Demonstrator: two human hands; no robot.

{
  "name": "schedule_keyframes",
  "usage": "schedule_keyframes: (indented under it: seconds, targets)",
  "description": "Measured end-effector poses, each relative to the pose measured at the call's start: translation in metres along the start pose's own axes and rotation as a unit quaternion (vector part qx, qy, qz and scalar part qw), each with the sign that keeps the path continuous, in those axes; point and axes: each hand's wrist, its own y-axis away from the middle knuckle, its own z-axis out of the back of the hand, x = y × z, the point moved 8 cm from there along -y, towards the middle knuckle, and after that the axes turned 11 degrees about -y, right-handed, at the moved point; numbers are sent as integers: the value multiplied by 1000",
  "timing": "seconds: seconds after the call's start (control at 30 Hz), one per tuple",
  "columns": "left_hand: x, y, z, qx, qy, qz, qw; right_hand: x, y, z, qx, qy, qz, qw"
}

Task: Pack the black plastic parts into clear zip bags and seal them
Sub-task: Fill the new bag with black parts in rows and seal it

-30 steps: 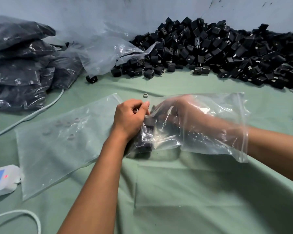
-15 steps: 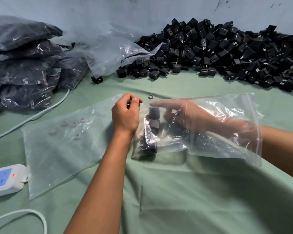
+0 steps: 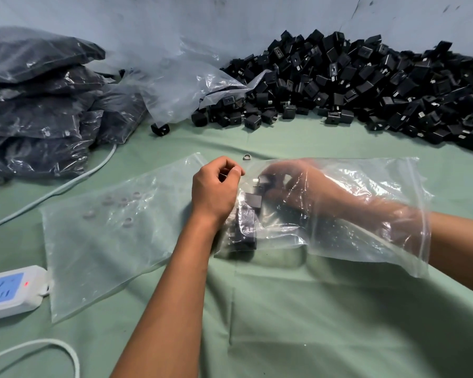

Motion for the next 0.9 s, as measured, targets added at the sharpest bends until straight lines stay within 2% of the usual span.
schedule_keyframes:
  seconds: [0.17, 0.3, 0.37, 0.47, 0.57, 0.63, 0.77, 0.9]
  targets:
    - [9, -6, 8, 12, 56, 27, 998, 1, 3, -3, 2, -17, 4, 1000]
    - [28, -10, 23, -1, 163, 100, 982, -7, 7, -1, -3, -80, -27, 996]
    - [30, -10, 23, 38, 182, 106, 977, -6, 9, 0, -4, -85, -22, 996]
    - [18, -4, 14, 166, 88, 34, 982, -5, 8, 0, 0, -61, -11, 998]
    - [11, 10, 3, 278, 9, -8, 960, -5, 8, -1, 5, -37, -12, 999]
    - [8, 14, 2, 293, -2, -2, 956, -3, 9, -1, 9, -43, -10, 999]
    - [1, 16, 1, 274, 2, 3, 962, -2, 9, -4, 21, -35, -1, 999]
    - [-2, 20, -4, 281, 18, 7, 960, -10, 12, -5, 21, -134, -50, 989]
